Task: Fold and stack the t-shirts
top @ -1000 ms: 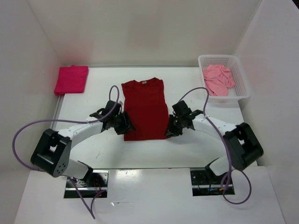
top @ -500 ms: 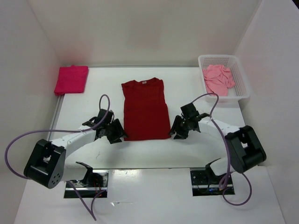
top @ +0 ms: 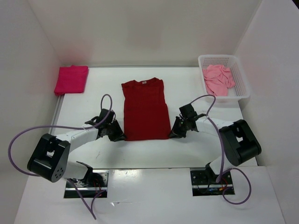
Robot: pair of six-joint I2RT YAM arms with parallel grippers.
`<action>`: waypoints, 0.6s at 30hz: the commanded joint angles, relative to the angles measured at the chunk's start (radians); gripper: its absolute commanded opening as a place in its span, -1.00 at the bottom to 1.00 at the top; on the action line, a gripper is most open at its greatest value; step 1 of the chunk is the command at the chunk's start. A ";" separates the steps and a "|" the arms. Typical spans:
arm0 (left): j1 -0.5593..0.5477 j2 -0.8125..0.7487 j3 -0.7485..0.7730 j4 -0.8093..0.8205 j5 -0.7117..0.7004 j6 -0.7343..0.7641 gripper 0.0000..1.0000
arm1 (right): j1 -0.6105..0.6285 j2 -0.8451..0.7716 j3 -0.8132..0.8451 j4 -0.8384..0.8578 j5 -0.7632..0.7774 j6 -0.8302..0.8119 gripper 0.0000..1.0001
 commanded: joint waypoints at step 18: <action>-0.001 -0.296 0.061 -0.433 0.140 0.082 -1.00 | 0.137 -0.520 -0.068 -0.333 -0.016 0.199 -1.00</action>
